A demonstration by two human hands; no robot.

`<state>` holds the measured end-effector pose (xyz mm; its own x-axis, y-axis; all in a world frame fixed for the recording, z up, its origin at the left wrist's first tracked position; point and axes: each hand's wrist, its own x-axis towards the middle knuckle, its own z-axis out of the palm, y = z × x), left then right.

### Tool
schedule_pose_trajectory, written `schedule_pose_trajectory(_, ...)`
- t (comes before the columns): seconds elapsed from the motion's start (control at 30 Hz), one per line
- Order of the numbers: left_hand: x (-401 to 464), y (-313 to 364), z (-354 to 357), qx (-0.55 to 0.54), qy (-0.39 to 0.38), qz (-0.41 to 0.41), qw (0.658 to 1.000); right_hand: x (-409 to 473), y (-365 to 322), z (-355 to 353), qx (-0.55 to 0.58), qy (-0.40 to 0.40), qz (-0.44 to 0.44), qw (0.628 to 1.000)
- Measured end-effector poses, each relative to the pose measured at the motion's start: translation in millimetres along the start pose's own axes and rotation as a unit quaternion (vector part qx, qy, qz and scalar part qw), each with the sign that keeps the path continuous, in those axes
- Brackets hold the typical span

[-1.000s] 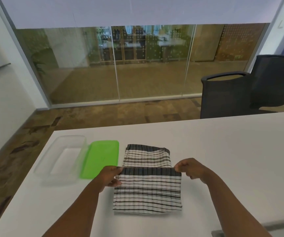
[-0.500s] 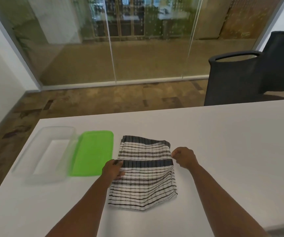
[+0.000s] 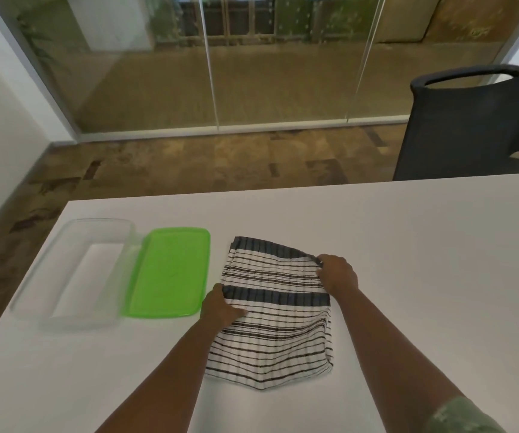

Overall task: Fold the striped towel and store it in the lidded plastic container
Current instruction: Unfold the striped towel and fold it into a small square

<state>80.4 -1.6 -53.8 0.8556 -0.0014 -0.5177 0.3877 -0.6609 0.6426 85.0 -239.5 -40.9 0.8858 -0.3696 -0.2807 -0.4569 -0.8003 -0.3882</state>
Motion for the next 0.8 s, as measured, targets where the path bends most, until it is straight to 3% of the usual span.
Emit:
schedule_pose_trajectory(0.13,-1.1,-1.4,-0.3,0.043,-0.017,0.018,0.999,1.9,9.8,-2.5,0.094,0.012,0.012,0.995)
schedule_pose_trajectory(0.3,-9.7,-2.5,1.8,0.127,-0.039,0.032,0.991,3.5,21.0,-17.5,0.201,-0.053,0.023,0.978)
schedule_pose_trajectory(0.53,-28.5,-9.1,1.7,0.233,-0.091,0.032,0.968,-8.5,26.2,-20.7,0.059,-0.083,0.026,0.994)
schedule_pose_trajectory(0.67,-32.2,-7.1,-0.1,0.25,-0.091,0.032,0.963,-11.3,26.2,-32.9,0.225,-0.093,0.059,0.968)
schedule_pose_trajectory(0.8,-33.6,-5.9,-0.4,0.256,-0.09,0.033,0.962,-14.1,22.6,-46.9,0.291,-0.132,0.043,0.946)
